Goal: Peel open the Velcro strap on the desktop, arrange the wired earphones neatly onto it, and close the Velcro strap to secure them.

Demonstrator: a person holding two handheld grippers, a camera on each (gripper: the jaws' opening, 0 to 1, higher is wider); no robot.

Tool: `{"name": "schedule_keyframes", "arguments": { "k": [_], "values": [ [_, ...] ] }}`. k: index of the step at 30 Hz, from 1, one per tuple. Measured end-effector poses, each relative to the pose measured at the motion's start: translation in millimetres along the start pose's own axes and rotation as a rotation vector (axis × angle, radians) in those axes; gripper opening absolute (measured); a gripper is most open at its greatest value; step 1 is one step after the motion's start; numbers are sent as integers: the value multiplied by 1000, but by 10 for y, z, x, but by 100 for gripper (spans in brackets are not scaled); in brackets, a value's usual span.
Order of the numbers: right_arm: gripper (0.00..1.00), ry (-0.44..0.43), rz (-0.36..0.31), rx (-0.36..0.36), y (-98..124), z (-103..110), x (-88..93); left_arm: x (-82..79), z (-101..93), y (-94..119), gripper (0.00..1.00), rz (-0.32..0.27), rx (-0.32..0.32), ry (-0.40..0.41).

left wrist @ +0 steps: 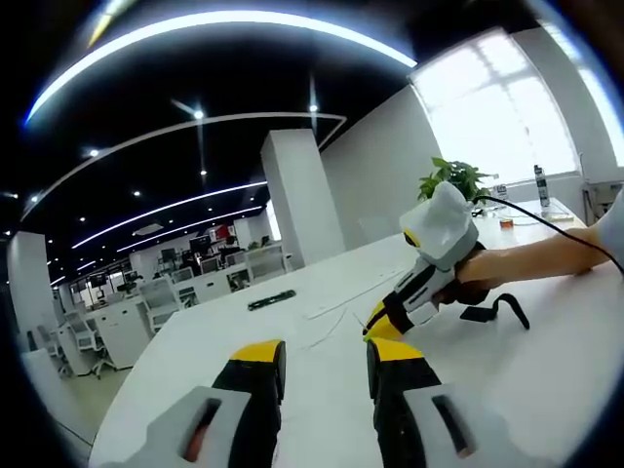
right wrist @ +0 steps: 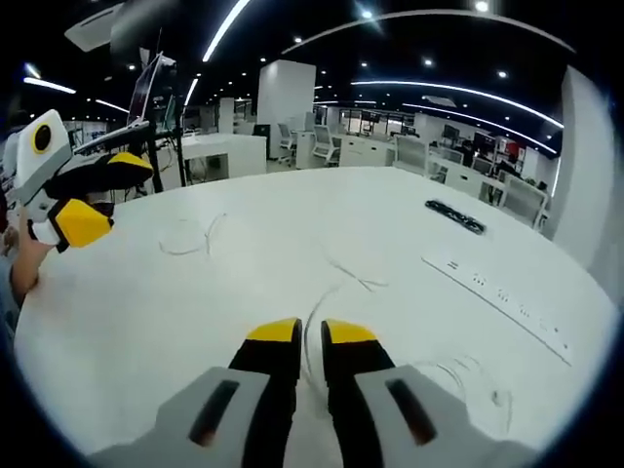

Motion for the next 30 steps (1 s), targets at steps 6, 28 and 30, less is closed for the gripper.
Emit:
{"name": "schedule_keyframes", "arguments": {
  "k": [6, 28, 30],
  "values": [
    [8, 2, 4, -2, 23, 11, 5, 3, 3, -3, 37, 0, 0, 1],
    [4, 15, 34, 0, 138, 10, 6, 18, -58, -56, 37, 4, 13, -12],
    [4, 16, 35, 0, 166, 20, 13, 20, -59, -56, 37, 6, 15, -12]
  ]
}}
Point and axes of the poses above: the point that each gripper's makers call its tool centre point, and the gripper's own axes: y roughly backward along the fingers, z roughly to its left, x roughly out of its underside, the point moved 8 cm from there along y, roughly backward along the fingers, and after that the axes turned 6 degrees about -y, right-handed, at the moved point
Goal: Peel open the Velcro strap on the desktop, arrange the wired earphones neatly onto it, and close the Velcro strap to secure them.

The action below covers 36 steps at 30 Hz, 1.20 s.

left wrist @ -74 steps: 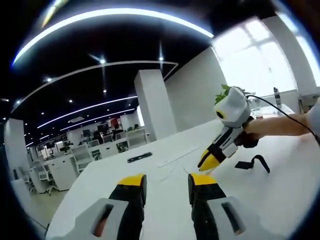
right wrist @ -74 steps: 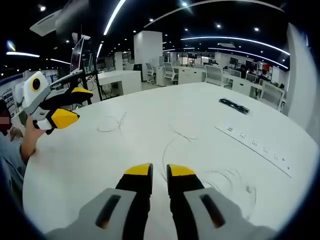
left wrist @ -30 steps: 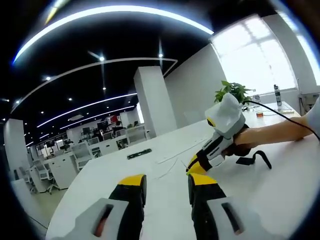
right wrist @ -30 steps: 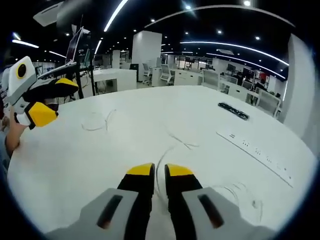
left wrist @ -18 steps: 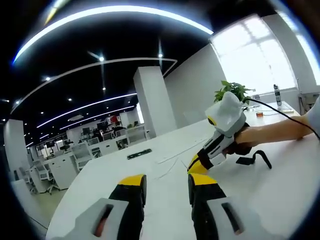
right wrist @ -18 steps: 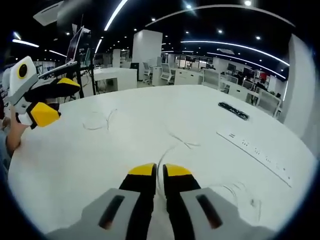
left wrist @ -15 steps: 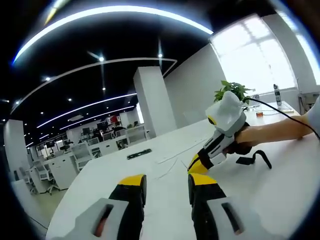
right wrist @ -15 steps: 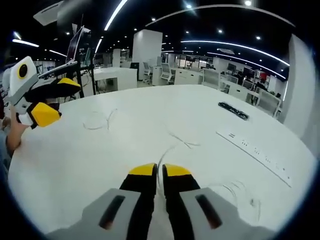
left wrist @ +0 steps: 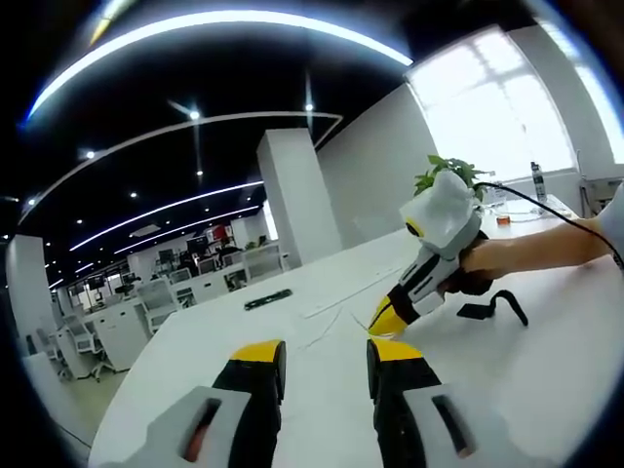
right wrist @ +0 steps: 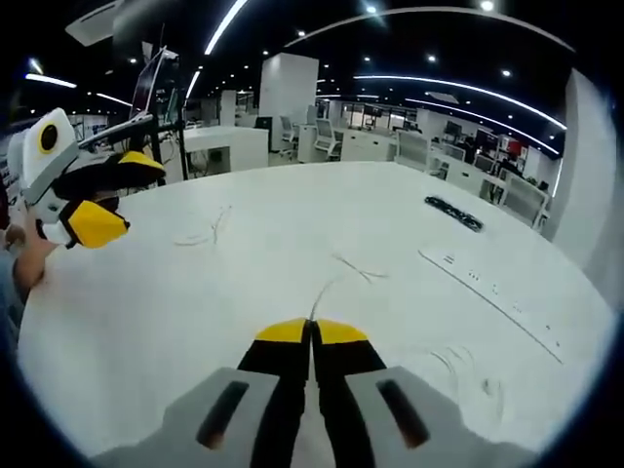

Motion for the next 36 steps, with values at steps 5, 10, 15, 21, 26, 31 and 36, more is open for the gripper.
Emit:
{"name": "schedule_keyframes", "arguments": {
  "k": [5, 10, 15, 21, 26, 31, 36],
  "values": [
    [4, 10, -1, 2, 27, -3, 11, 6, -29, -15, 37, 2, 5, -11],
    [4, 9, -1, 8, -39, -8, 26, 7, -12, -6, 37, 2, 5, -12],
    [6, 27, 2, 19, -108, -1, 40, 19, -8, 7, 37, 2, 6, -10],
    [6, 39, -5, 20, -156, 12, 25, 16, -16, 8, 37, -2, 8, -10],
    [4, 70, 1, 34, -191, 23, 17, 17, -20, 5, 37, -1, 9, -12],
    [4, 71, 5, 27, -153, 42, 5, 12, -28, -1, 37, -3, 10, -12],
    [4, 83, 4, 25, -66, 63, -26, 7, -51, -10, 37, -3, 14, -18]
  ]
}}
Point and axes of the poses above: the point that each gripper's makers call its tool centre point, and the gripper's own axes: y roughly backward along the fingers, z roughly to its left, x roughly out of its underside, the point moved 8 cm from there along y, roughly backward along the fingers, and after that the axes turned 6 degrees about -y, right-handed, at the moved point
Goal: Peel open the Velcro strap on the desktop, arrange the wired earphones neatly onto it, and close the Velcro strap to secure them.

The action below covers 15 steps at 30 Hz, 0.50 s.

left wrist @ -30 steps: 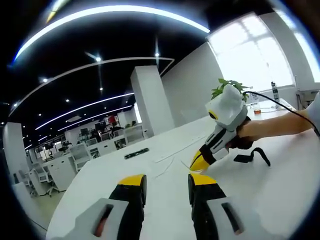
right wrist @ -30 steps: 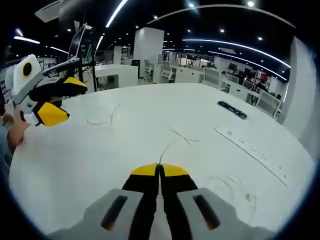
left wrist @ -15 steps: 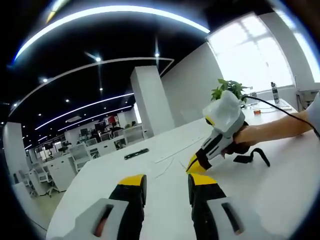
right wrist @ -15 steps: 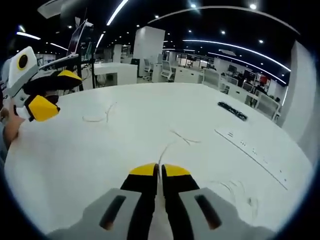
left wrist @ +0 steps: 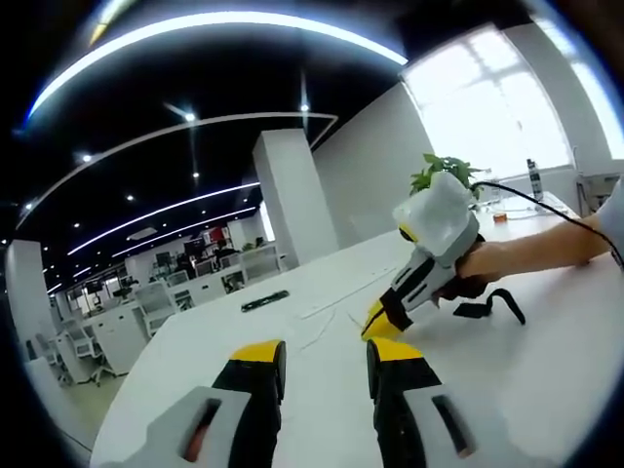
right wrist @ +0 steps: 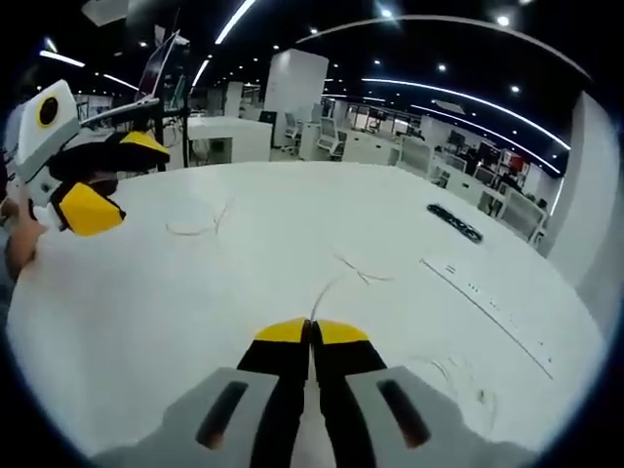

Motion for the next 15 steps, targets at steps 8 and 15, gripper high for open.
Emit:
{"name": "schedule_keyframes", "arguments": {
  "k": [8, 15],
  "values": [
    [4, 89, 11, 4, 284, 162, -25, 21, -46, -22, 36, 4, 10, -8],
    [4, 118, -13, -23, 601, 313, -74, 2, -154, -35, 35, -15, 39, -27]
  ]
}}
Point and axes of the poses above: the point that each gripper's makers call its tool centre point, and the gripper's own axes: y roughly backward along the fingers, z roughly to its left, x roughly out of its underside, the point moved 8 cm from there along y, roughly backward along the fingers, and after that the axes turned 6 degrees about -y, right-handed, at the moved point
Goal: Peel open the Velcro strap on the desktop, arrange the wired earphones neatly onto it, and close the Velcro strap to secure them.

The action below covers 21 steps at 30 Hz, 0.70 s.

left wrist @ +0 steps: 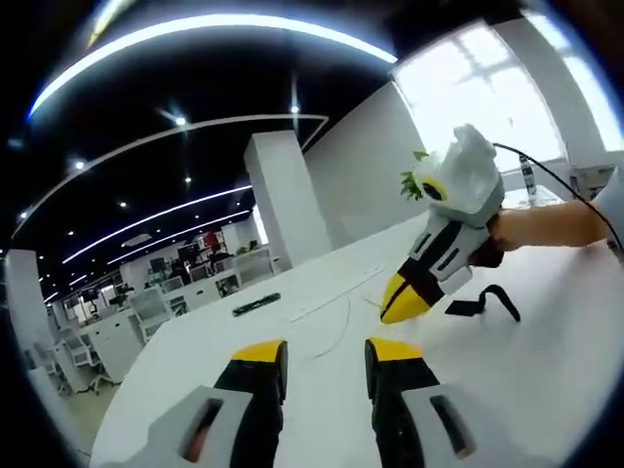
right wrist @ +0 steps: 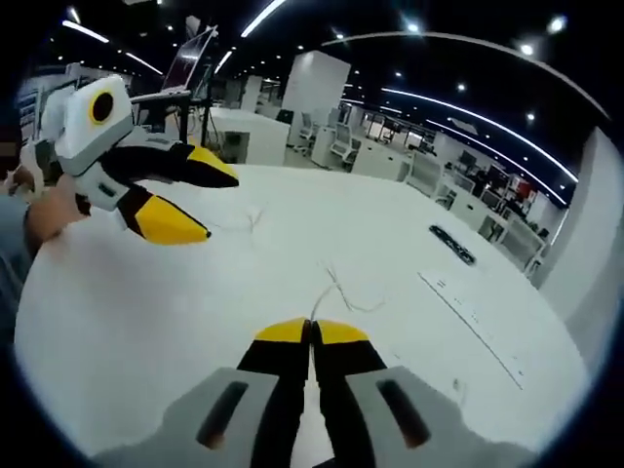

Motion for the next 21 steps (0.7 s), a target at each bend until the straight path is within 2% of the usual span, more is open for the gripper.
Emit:
{"name": "schedule_keyframes", "arguments": {
  "k": [4, 12, 21],
  "values": [
    [4, -3, -26, -26, 181, 85, -38, -19, -71, -35, 35, -18, 33, 1],
    [4, -26, -55, -96, 506, 225, -9, -86, -296, -103, 34, -58, 123, 64],
    [4, -9, -80, -111, 771, 324, 61, -163, -519, -229, 33, -67, 187, 78]
  ]
}}
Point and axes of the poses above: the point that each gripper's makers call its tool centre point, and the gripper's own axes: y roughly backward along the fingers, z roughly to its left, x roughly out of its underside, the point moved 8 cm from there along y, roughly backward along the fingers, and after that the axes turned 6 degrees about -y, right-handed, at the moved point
